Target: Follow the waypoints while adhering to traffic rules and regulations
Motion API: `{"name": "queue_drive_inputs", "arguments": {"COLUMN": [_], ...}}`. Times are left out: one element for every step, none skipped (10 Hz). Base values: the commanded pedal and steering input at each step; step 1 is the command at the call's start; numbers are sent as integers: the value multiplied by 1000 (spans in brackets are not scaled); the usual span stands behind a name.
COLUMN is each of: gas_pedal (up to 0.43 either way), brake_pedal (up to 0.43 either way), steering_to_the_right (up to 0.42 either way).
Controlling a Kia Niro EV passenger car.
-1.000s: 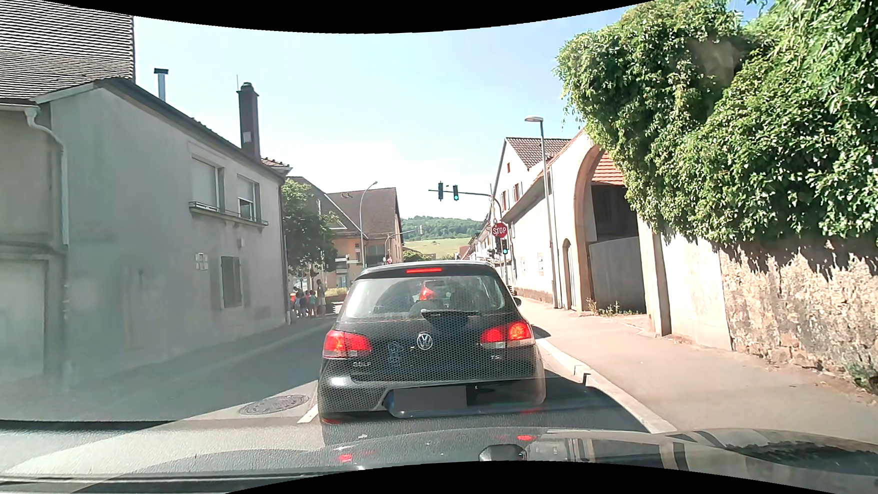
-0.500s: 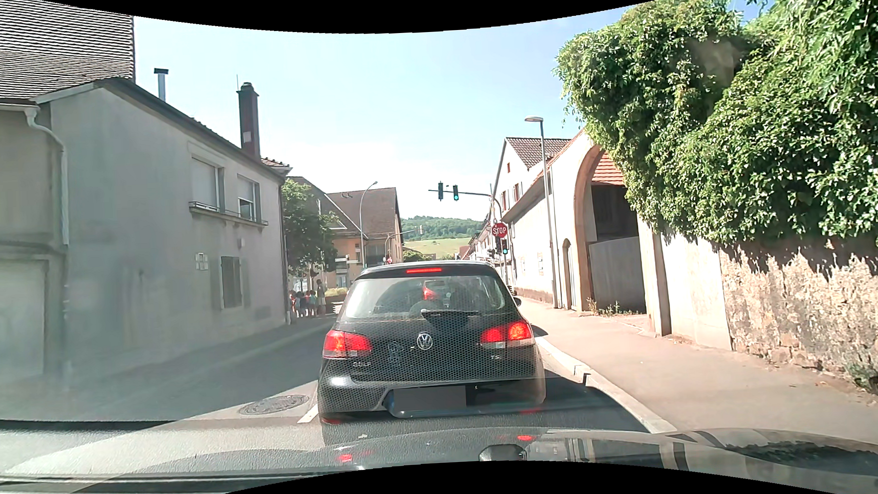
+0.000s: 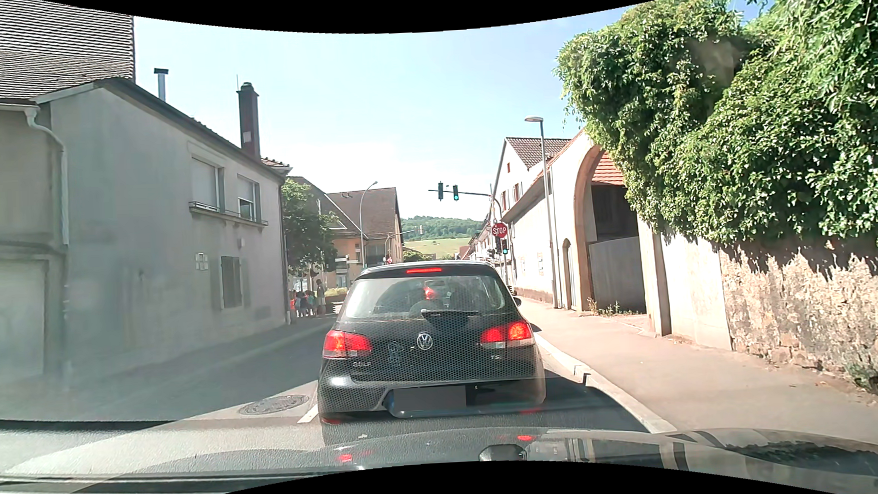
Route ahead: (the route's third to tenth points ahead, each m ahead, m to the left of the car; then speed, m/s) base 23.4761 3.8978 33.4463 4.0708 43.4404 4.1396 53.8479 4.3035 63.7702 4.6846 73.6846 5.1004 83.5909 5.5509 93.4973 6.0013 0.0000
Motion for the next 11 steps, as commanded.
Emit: {"name": "queue_drive_inputs", "arguments": {"gas_pedal": [0,0,0,0,0,0,0,0,0,0,0], "brake_pedal": [268,262,268,268,268,268,268,268,268,268,262], "steering_to_the_right": [3,3,3,3,3,3,3,3,3,3,3]}}
